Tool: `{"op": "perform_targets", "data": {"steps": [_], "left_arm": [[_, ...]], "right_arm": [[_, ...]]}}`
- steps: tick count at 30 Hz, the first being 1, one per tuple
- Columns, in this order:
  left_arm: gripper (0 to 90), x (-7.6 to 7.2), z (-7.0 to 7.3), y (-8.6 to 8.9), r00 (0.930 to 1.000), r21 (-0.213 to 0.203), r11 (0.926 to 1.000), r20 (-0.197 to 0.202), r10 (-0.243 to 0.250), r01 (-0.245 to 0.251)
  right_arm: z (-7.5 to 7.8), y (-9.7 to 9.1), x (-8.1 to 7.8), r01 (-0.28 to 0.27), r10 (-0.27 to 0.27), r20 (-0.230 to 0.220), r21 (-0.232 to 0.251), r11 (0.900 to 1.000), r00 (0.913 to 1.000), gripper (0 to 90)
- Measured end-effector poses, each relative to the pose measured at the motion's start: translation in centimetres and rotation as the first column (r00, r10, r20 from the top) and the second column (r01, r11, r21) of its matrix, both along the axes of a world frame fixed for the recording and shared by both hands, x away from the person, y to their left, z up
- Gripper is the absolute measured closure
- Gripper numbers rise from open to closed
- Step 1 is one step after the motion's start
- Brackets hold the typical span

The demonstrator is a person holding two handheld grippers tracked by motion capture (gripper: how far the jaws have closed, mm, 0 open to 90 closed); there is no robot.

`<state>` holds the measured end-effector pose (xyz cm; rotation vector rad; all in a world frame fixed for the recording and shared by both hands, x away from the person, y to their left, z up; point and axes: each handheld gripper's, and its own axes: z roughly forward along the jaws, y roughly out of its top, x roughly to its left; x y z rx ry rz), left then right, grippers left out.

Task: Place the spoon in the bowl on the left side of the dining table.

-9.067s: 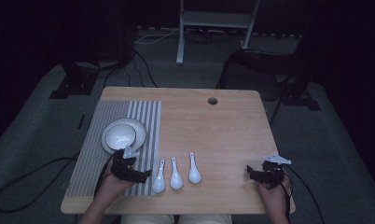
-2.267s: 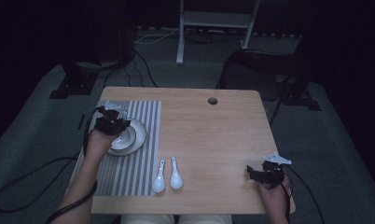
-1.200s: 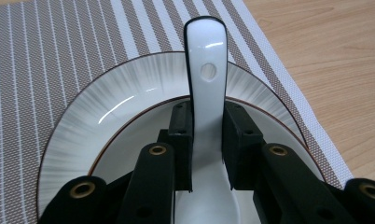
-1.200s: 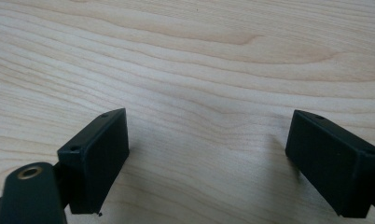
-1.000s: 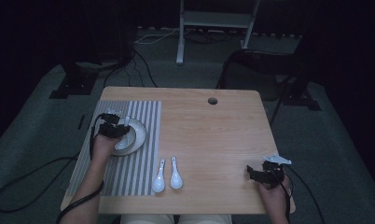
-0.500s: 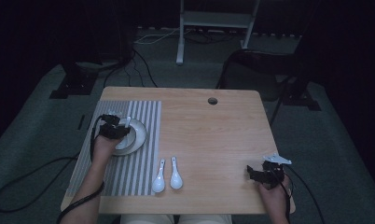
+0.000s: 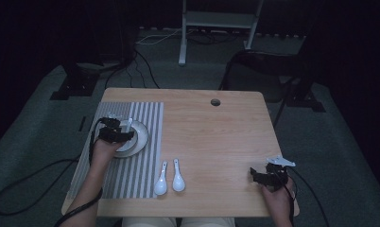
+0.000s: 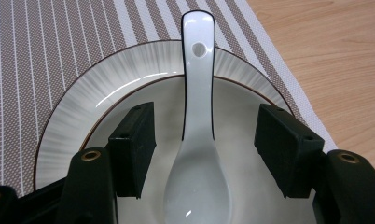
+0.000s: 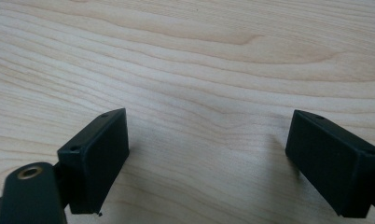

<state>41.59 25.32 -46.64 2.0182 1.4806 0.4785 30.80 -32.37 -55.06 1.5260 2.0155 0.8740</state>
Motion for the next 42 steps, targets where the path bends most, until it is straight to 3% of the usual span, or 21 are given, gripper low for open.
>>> {"op": "perform_targets", "data": {"steps": [5,12,13,16,18,23,27,37,42], "left_arm": [[19.8,-0.5,0.3,0.2,1.0,-0.01,0.9999,-0.006,0.006,-0.006],[7.2,-1.5,0.9,-0.1,0.9999,-0.008,0.9998,0.001,-0.017,0.017],[0.7,-1.6,1.0,-0.1,0.9998,-0.008,0.9998,0.001,-0.017,0.017],[0.6,-2.3,1.2,0.0,0.9996,-0.017,0.9998,0.028,-0.009,0.009],[0.7,-2.8,1.3,0.3,0.9985,-0.044,0.9989,0.052,-0.013,0.015],[0.7,-3.9,0.9,0.8,0.9943,-0.017,0.9999,0.106,-0.001,0.002],[0.7,-4.8,0.4,1.2,0.9927,0.007,1.0,0.12,-0.006,0.005],[0.7,-6.8,-0.2,1.8,0.9917,0.013,0.9999,0.128,-0.011,0.01],[0.7,-7.8,-0.6,2.0,0.9908,0.023,0.9991,0.13,-0.037,0.035]], "right_arm": [[0.0,0.0,0.0,0.0,0.0,0.0,0.0,1.0,1.0,12.7],[0.0,0.0,0.0,0.0,0.0,-0.001,0.0,1.0,1.0,12.6],[0.0,0.0,0.0,0.0,0.0,-0.001,-0.001,1.0,1.0,12.6],[0.0,0.0,0.0,-0.001,0.001,-0.001,-0.001,1.0,1.0,12.6],[0.0,0.0,0.0,0.0,0.0,-0.001,0.0,1.0,1.0,12.7],[0.0,0.0,0.0,0.0,0.0,-0.001,0.0,1.0,1.0,12.6],[0.0,0.0,0.0,0.0,0.0,-0.001,0.0,1.0,1.0,12.6],[0.0,0.0,0.0,0.0,0.0,-0.001,0.0,1.0,1.0,12.6],[0.0,0.0,0.0,0.0,0.0,-0.001,0.0,1.0,1.0,12.7]]}}
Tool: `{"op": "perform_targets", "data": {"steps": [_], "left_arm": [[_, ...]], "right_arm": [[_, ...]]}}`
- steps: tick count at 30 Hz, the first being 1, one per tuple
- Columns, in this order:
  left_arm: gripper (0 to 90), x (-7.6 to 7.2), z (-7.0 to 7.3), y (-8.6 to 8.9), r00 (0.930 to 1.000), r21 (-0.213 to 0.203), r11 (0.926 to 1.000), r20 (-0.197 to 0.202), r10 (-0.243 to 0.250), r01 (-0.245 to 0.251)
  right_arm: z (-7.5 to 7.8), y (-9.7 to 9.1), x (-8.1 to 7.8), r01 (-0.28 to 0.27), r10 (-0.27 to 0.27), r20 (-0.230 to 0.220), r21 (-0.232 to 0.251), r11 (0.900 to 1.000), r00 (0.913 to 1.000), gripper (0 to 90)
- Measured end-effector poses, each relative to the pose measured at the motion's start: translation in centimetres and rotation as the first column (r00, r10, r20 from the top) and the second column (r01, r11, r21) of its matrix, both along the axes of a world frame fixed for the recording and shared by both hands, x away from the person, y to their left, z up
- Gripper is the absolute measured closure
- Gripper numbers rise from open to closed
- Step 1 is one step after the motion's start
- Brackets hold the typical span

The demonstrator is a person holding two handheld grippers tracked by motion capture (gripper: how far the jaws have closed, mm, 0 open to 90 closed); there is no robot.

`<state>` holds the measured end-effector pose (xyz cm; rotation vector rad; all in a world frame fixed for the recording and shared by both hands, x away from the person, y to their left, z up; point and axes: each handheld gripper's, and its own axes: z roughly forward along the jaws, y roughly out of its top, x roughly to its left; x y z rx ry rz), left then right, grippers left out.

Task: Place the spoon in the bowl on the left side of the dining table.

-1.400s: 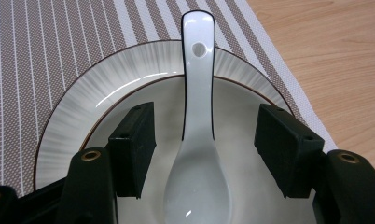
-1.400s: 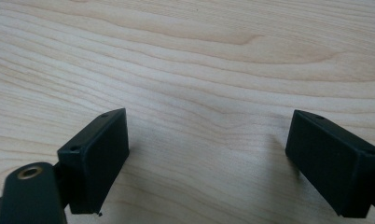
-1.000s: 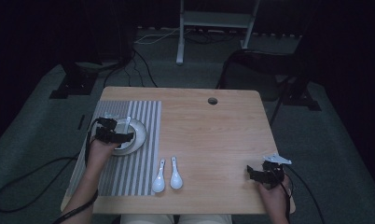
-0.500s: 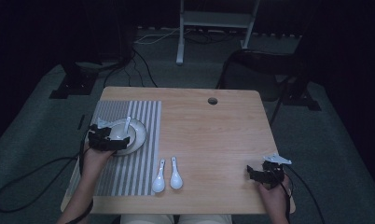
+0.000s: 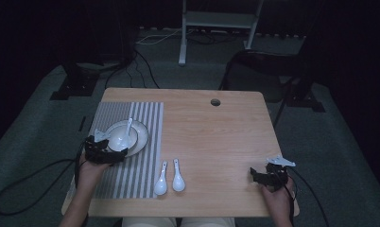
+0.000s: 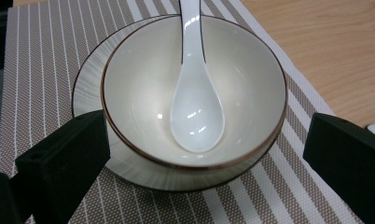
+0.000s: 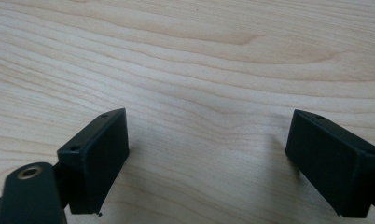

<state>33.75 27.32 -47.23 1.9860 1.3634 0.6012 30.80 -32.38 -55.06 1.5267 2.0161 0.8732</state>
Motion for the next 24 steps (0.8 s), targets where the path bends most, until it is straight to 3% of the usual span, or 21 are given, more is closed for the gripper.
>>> {"op": "perform_targets", "data": {"steps": [10,14,24], "left_arm": [[0.7,-2.4,-1.0,0.9,0.9993,-0.043,0.9991,0.038,-0.001,0.003],[0.7,-3.2,-1.7,1.1,0.9993,-0.029,0.9996,0.037,0.001,0.001],[0.7,-4.9,-3.1,1.6,0.9992,-0.049,0.9988,0.04,-0.007,0.009]], "right_arm": [[0.0,0.0,0.0,0.001,-0.001,0.0,0.001,1.0,1.0,12.6],[0.0,0.0,0.0,0.001,-0.001,0.0,0.001,1.0,1.0,12.7],[0.0,0.0,0.0,0.001,-0.001,-0.001,0.001,1.0,1.0,12.6]]}}
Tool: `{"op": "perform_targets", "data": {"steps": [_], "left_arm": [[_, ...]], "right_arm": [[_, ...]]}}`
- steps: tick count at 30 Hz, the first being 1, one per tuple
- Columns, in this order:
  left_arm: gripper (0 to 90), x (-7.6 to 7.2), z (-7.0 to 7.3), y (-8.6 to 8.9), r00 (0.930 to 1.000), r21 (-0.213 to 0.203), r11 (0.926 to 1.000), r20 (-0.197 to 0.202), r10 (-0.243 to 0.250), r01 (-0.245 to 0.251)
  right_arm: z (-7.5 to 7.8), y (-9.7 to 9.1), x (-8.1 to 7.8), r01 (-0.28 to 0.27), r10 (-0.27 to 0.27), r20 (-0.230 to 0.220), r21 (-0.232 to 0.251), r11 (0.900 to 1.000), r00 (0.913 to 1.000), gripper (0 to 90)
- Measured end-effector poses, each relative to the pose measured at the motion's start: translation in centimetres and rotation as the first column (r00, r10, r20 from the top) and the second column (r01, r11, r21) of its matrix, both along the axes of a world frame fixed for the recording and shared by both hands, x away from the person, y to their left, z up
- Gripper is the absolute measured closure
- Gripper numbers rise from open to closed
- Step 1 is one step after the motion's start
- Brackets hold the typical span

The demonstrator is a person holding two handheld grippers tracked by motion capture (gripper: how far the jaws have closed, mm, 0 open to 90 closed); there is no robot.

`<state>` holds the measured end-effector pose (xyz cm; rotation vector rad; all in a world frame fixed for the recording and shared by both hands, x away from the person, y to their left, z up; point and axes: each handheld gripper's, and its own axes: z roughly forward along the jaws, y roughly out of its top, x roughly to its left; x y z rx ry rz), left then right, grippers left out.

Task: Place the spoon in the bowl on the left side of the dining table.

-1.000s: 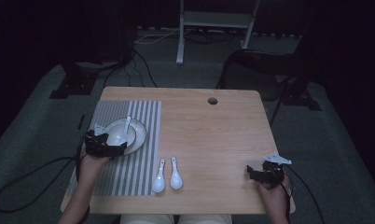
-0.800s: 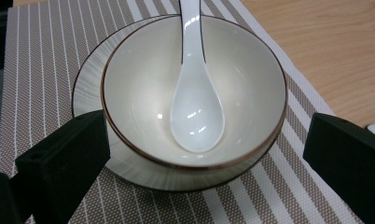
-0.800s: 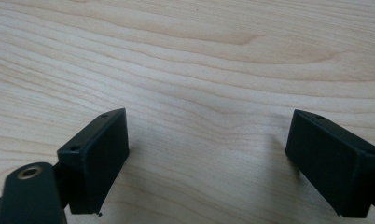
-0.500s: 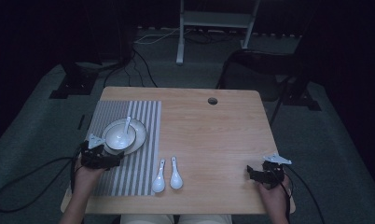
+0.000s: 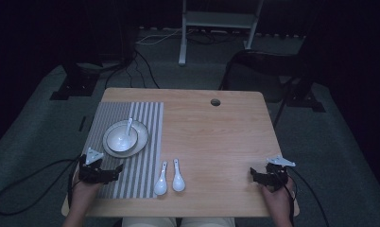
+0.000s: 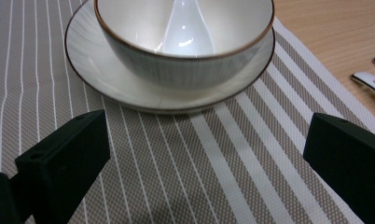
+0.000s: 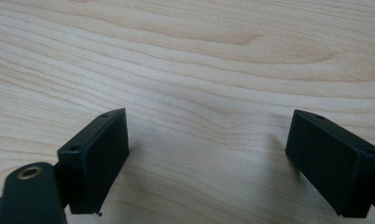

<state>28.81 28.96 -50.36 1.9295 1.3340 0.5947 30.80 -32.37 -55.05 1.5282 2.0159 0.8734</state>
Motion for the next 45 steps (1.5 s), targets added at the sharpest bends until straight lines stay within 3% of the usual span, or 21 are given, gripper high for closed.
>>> {"op": "perform_targets", "data": {"steps": [3,13,19,21,36,39,45], "left_arm": [[0.7,-0.6,-0.4,0.1,0.9999,-0.018,0.9998,0.014,-0.001,0.001],[0.7,-2.4,-1.7,0.8,1.0,-0.025,0.9997,-0.002,-0.003,0.003],[0.7,-3.5,-2.3,1.4,0.9998,-0.006,1.0,0.019,-0.006,0.006],[0.7,-3.8,-2.5,1.5,0.9999,0.006,0.9999,0.007,-0.013,0.013],[0.7,-5.7,-3.2,3.4,0.9993,0.003,0.9994,0.007,0.036,-0.036],[0.7,-6.0,-3.3,3.7,0.999,0.024,0.9988,0.016,0.041,-0.042],[0.7,-6.3,-3.7,4.1,0.9984,0.012,0.9984,0.006,0.056,-0.056]], "right_arm": [[0.0,0.0,0.0,0.0,0.0,0.0,0.0,1.0,1.0,12.6],[0.0,0.0,0.0,0.0,0.0,0.0,0.0,1.0,1.0,12.6],[0.0,0.0,0.0,0.0,0.0,0.0,0.0,1.0,1.0,12.6],[0.0,0.0,0.0,0.0,0.0,0.0,0.0,1.0,1.0,12.6],[0.0,0.0,0.0,0.0,0.0,0.0,0.0,1.0,1.0,12.6],[0.0,0.0,0.0,0.0,0.0,0.0,0.0,1.0,1.0,12.7],[0.0,0.0,0.0,0.0,0.0,0.0,0.0,1.0,1.0,12.6]]}}
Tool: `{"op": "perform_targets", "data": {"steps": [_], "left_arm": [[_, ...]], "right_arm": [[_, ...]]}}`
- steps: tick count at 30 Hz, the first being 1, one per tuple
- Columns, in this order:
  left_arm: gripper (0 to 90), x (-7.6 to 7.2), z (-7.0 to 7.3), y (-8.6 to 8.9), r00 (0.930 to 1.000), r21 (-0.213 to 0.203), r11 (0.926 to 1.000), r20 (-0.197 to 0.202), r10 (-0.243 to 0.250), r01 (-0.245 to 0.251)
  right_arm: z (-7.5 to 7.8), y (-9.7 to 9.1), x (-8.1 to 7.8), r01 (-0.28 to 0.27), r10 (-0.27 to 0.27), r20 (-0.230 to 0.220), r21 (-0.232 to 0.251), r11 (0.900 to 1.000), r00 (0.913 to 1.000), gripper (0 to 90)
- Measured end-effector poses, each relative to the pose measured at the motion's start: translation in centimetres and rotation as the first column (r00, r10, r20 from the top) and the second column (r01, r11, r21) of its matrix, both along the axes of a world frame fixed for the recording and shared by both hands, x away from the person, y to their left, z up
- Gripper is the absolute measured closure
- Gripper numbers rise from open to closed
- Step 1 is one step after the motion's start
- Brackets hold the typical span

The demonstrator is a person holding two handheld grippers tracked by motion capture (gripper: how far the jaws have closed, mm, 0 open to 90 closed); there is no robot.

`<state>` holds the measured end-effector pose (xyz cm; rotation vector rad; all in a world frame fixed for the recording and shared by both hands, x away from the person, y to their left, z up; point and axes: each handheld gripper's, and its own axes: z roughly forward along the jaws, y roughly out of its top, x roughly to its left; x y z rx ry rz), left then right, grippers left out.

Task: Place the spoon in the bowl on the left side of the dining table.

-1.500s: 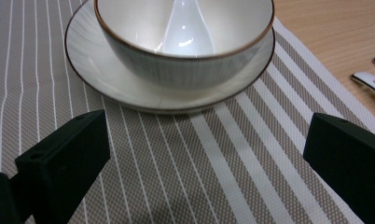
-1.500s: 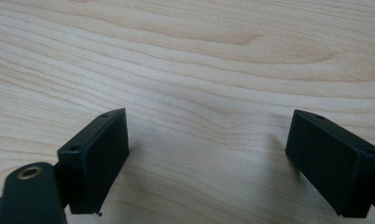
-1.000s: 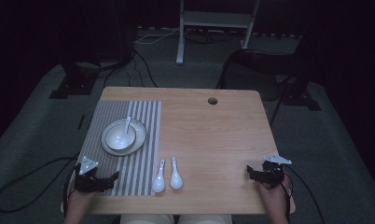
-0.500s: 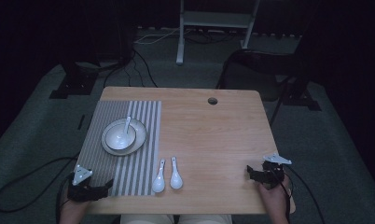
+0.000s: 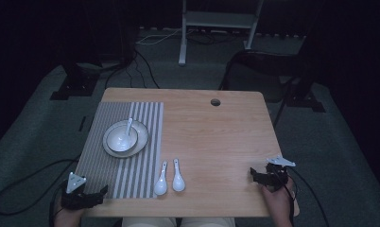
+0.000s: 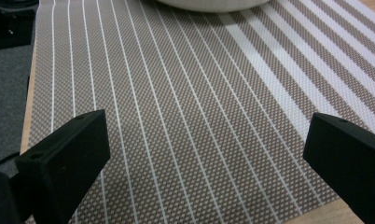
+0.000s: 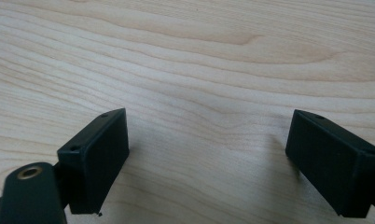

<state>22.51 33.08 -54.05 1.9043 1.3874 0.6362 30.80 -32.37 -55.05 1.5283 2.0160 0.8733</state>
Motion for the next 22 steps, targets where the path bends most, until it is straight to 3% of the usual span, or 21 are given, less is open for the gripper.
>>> {"op": "perform_targets", "data": {"steps": [14,18,22], "left_arm": [[0.7,-1.5,-0.1,2.0,0.996,0.017,0.9959,0.011,0.088,-0.088],[0.7,-1.8,-0.3,2.2,0.9935,0.027,0.9931,-0.004,0.114,-0.114],[0.7,-1.8,-0.3,2.5,0.9892,0.029,0.9888,0.004,0.146,-0.146]], "right_arm": [[0.0,0.0,0.0,0.0,0.0,0.0,0.0,1.0,1.0,12.7],[0.0,0.0,0.0,0.0,0.0,0.0,0.0,1.0,1.0,12.7],[0.0,0.0,0.0,0.0,0.0,0.001,0.0,1.0,1.0,12.6]]}}
